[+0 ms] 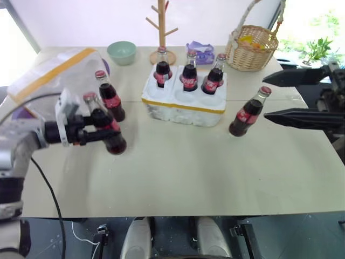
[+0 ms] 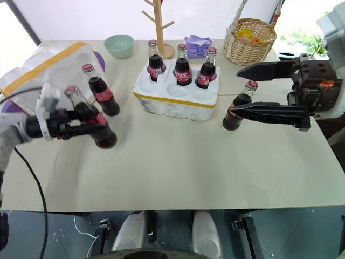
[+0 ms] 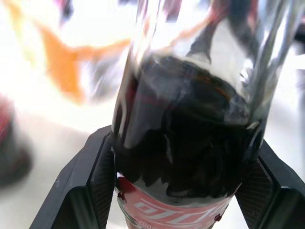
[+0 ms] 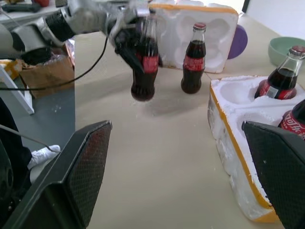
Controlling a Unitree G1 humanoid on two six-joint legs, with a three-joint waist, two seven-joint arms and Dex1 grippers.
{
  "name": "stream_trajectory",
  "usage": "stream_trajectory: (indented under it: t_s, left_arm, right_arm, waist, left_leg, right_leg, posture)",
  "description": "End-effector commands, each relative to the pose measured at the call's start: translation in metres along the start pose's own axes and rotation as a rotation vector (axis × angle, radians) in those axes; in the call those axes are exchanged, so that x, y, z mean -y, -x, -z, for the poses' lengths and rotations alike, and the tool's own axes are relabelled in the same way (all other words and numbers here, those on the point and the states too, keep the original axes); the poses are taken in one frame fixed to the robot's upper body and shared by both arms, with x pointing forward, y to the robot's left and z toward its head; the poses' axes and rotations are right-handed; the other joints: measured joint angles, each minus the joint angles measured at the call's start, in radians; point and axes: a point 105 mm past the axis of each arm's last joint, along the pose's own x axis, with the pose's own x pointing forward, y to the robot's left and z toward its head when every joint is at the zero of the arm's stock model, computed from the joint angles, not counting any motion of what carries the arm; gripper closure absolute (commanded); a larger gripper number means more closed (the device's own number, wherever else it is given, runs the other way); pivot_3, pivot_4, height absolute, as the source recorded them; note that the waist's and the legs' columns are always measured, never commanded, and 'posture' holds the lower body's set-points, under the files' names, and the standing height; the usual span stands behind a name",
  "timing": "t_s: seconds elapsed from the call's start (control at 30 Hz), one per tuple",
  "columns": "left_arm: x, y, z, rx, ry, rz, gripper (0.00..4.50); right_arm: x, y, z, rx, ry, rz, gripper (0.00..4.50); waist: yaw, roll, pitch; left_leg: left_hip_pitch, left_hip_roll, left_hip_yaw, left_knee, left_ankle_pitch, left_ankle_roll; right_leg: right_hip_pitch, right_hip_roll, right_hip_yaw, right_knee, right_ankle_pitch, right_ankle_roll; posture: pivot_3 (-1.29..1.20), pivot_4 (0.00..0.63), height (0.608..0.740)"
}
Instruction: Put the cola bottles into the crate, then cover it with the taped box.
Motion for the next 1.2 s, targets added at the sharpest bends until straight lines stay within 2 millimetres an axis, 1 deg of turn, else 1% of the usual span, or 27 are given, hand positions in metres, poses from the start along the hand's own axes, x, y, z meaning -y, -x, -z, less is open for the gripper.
stream_trajectory:
  t_s: [0.03,0.1,0.17,0.2,0.27,0.4,0.47,0.57,0.63,0.73,0.8,1.0,1.1,1.17,1.2]
  left_arm:
    - [0.019,-0.024,-0.044,0.108,-0.070,0.142,1.69]
    - [0.015,-0.045,-0.064,0.180,-0.098,0.134,1.69]
    - [0.002,-0.072,-0.082,0.241,-0.119,0.060,1.69]
    - [-0.003,-0.082,-0.087,0.250,-0.129,0.026,1.69]
    - [-0.016,-0.103,-0.092,0.263,-0.168,-0.049,1.69]
    - [-0.036,-0.135,-0.097,0.288,-0.178,-0.141,1.69]
    - [-0.038,-0.147,-0.098,0.290,-0.197,-0.134,1.69]
    - [-0.036,-0.159,-0.097,0.275,-0.220,-0.101,1.69]
    - [-0.037,-0.171,-0.094,0.259,-0.233,-0.094,1.69]
    - [-0.042,-0.184,-0.084,0.233,-0.204,-0.098,1.69]
    - [-0.048,-0.193,-0.066,0.169,-0.189,-0.109,1.69]
    - [-0.054,-0.212,-0.032,0.029,-0.208,-0.138,1.69]
    - [-0.056,-0.224,-0.013,-0.015,-0.158,-0.172,1.69]
    - [-0.059,-0.228,-0.004,-0.020,-0.114,-0.205,0.73]
    - [-0.060,-0.228,-0.002,-0.022,-0.107,-0.210,0.54]
  right_arm:
    - [0.001,0.000,-0.006,0.022,0.050,0.033,0.00]
    - [0.004,-0.001,-0.005,0.029,0.051,0.055,0.00]
    - [0.007,-0.001,-0.005,0.036,0.053,0.087,0.00]
    - [0.008,0.000,-0.004,0.036,0.051,0.099,0.00]
    - [0.011,0.001,0.001,0.012,0.050,0.132,0.00]
    - [0.011,0.004,0.012,-0.031,0.047,0.163,0.00]
    - [0.012,0.006,0.015,-0.036,0.044,0.180,0.00]
    - [0.013,0.008,0.017,-0.035,0.041,0.195,0.00]
    - [0.014,0.009,0.019,-0.028,0.031,0.209,0.00]
    - [0.014,0.009,0.023,-0.021,0.019,0.225,0.00]
    - [0.017,0.010,0.029,-0.027,0.006,0.250,0.00]
    - [0.021,0.011,0.040,-0.043,-0.012,0.282,0.00]
    - [0.023,0.009,0.043,-0.044,-0.014,0.288,0.00]
    - [0.024,0.008,0.044,-0.045,-0.015,0.287,0.00]
    - [0.025,0.007,0.045,-0.048,-0.014,0.287,0.00]
  waist:
    - [0.005,0.000,0.000]
    - [0.006,0.000,0.000]
    - [0.008,0.000,0.000]
    - [0.006,0.000,0.000]
    - [0.002,0.000,0.000]
    - [-0.004,0.000,0.000]
    - [-0.003,0.000,0.000]
    - [-0.002,0.000,0.000]
    - [0.003,0.000,0.000]
    - [0.007,0.000,0.000]
    - [0.006,-0.001,0.000]
    - [0.003,-0.001,0.000]
    - [0.005,-0.001,0.000]
    - [0.006,-0.001,0.000]
    - [0.007,-0.001,0.000]
  left_leg:
    - [0.000,0.000,0.000,0.000,0.000,0.000]
    - [0.000,-0.001,0.000,0.001,0.000,0.000]
    - [0.000,-0.001,-0.002,0.003,0.000,0.000]
    - [-0.002,-0.001,-0.004,0.005,0.000,0.001]
    - [-0.003,-0.001,-0.004,0.008,0.000,0.001]
    - [-0.003,-0.001,-0.004,0.008,0.000,0.002]
    - [-0.003,-0.001,-0.004,0.008,0.000,0.002]
    - [-0.006,-0.001,-0.004,0.008,0.000,0.002]
    - [-0.010,-0.001,-0.004,0.009,0.000,0.002]
    - [-0.012,-0.001,-0.004,0.010,0.000,0.002]
    - [-0.013,-0.002,-0.004,0.011,0.000,0.002]
    - [-0.013,-0.001,-0.004,0.011,0.000,0.002]
    - [-0.013,-0.001,-0.004,0.011,0.000,0.002]
    - [-0.013,-0.002,-0.004,0.011,0.000,0.002]
    - [-0.013,-0.002,-0.005,0.011,0.000,0.002]
  right_leg:
    - [0.000,0.000,0.000,0.000,0.000,0.000]
    - [0.001,0.000,0.000,0.000,0.001,0.002]
    - [0.002,0.001,-0.001,0.002,0.002,0.004]
    - [0.002,0.001,-0.001,0.002,0.002,0.005]
    - [0.002,0.001,-0.001,0.003,0.002,0.005]
    - [0.000,0.002,0.000,0.004,0.003,0.006]
    - [0.000,0.002,0.000,0.006,0.003,0.007]
    - [-0.004,0.002,0.000,0.008,0.003,0.007]
    - [-0.008,0.002,0.000,0.010,0.003,0.007]
    - [-0.010,0.001,-0.001,0.010,0.003,0.007]
    - [-0.010,0.001,0.000,0.010,0.003,0.008]
    - [-0.010,0.001,0.000,0.010,0.003,0.008]
    - [-0.010,0.001,0.000,0.010,0.003,0.008]
    - [-0.010,0.001,0.000,0.010,0.003,0.008]
    - [-0.010,0.001,-0.001,0.010,0.003,0.008]
  posture:
    - [0.00,0.150,0.740]
    - [0.00,0.150,0.740]
    - [0.00,0.150,0.740]
    - [0.00,0.150,0.740]
    - [0.00,0.150,0.740]
    - [0.00,0.150,0.740]
    - [0.00,0.150,0.740]
    - [0.00,0.150,0.740]
    - [0.00,0.150,0.740]
    - [0.00,0.150,0.740]
    - [0.00,0.150,0.740]
    - [0.00,0.150,0.740]
    - [0.00,0.150,0.740]
    - [0.00,0.150,0.740]
    - [0.00,0.150,0.740]
